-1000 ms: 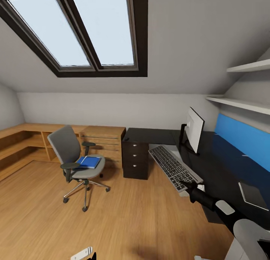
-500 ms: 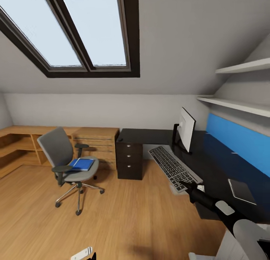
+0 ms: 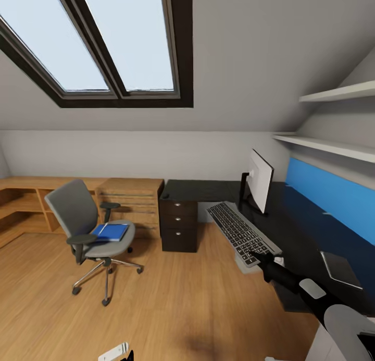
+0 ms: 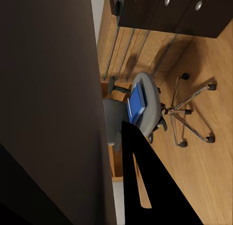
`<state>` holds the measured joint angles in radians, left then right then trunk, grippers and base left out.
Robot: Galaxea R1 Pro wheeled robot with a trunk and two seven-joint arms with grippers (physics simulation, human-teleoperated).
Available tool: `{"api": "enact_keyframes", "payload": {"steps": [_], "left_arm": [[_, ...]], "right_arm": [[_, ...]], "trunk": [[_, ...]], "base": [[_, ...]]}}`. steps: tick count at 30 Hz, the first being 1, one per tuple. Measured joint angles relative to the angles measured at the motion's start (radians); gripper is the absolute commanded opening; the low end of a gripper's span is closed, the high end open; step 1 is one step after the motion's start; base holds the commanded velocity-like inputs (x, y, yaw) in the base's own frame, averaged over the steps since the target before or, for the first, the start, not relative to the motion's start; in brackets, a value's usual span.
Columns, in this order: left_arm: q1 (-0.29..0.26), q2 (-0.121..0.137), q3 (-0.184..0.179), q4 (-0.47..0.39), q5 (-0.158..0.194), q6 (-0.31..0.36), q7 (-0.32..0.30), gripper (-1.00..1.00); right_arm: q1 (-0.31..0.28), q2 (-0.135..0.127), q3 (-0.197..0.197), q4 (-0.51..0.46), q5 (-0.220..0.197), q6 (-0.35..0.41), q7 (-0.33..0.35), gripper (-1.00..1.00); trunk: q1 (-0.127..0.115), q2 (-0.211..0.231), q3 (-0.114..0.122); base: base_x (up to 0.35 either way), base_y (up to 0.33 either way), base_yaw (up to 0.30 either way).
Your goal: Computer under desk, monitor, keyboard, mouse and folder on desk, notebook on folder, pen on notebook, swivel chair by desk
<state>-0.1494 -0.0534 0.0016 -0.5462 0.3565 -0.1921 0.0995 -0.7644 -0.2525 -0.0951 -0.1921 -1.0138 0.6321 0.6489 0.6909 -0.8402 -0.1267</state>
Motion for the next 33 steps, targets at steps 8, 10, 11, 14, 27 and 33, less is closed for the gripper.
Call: {"api": "enact_keyframes", "payload": {"steps": [8,10,11,14,27,33], "left_arm": [[0.0,0.0,0.0,0.0,0.0,0.0,0.0,1.0],[0.0,0.0,0.0,0.0,0.0,0.0,0.0,1.0],[0.0,0.0,0.0,0.0,0.0,0.0,0.0,1.0],[0.0,0.0,0.0,0.0,0.0,0.0,0.0,1.0],[0.0,0.001,0.0,0.068,-0.002,-0.003,-0.002,1.0],[0.0,0.0,-0.002,0.089,-0.003,-0.006,-0.001,1.0]], "right_arm": [[0.0,0.001,0.001,0.0,0.002,-0.001,-0.001,-1.0],[0.0,0.001,0.002,0.0,0.003,-0.001,-0.001,-1.0],[0.0,0.001,0.002,0.0,0.003,-0.001,-0.001,-1.0],[0.0,0.001,0.002,0.0,0.004,-0.001,-0.001,-1.0],[0.0,0.001,0.003,0.001,0.005,-0.014,-0.001,-1.0],[0.0,-0.001,0.002,0.001,0.005,-0.02,0.0,-1.0]], "trunk": [[0.0,0.0,0.0],[0.0,0.0,0.0],[0.0,0.0,0.0],[0.0,0.0,0.0],[0.0,0.0,0.0],[0.0,0.0,0.0]], "base": [[0.292,0.153,0.0],[0.306,0.104,0.0],[0.317,0.059,0.0],[0.325,0.029,0.0],[0.332,0.004,0.0],[0.334,0.0,0.0]]}}
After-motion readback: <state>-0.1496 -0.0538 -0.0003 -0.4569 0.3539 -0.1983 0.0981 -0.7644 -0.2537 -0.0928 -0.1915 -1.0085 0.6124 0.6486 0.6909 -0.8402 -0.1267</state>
